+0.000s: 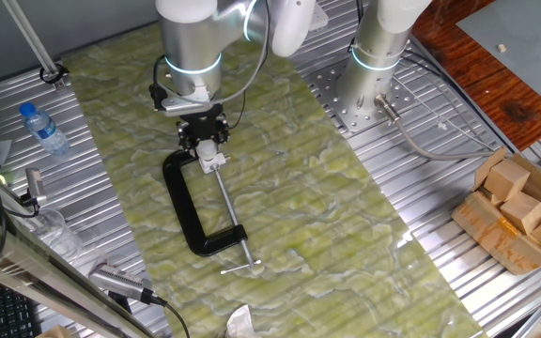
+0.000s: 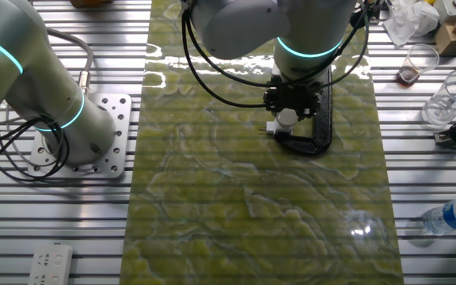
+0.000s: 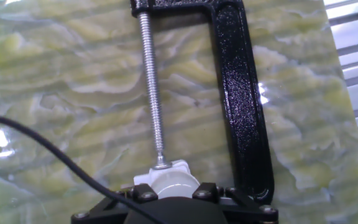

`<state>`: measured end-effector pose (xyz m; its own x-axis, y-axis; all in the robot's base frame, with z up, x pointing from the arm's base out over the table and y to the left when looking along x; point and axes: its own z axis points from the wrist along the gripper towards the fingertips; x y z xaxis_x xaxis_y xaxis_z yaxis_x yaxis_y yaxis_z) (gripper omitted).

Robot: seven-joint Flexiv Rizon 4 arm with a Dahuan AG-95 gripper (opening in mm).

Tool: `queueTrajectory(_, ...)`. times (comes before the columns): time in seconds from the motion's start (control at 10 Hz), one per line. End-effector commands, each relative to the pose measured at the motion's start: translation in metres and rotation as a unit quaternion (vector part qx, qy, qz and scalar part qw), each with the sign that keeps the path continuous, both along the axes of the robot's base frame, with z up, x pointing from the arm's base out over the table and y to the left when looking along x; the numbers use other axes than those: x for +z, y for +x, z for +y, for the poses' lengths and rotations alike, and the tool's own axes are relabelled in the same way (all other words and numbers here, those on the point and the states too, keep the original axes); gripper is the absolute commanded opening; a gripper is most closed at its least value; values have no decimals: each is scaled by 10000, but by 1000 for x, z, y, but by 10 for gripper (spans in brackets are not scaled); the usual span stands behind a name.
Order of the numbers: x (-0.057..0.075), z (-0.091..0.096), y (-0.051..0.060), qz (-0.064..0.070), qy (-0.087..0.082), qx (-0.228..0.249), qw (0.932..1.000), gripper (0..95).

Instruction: Install the light bulb by rotating it

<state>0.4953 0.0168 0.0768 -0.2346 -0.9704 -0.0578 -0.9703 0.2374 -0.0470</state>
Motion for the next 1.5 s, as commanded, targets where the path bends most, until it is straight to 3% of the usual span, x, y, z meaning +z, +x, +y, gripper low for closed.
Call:
queueTrajectory(0.1,0,0,2,48,-11,-147,9999,0)
queueTrajectory(0.3,-1,-1,2,107,-15,-536,9985,0)
queueTrajectory(0.4,-1,-1,2,207,-31,-868,9960,0)
queueTrajectory(0.6,-1,-1,1,283,-59,-1586,9869,0)
queueTrajectory(0.9,0,-1,1,338,-39,-2620,9645,0)
queueTrajectory(1.2,0,-1,1,391,-79,-3309,9428,0)
queueTrajectory(1.5,0,-1,1,410,-47,-3647,9302,0)
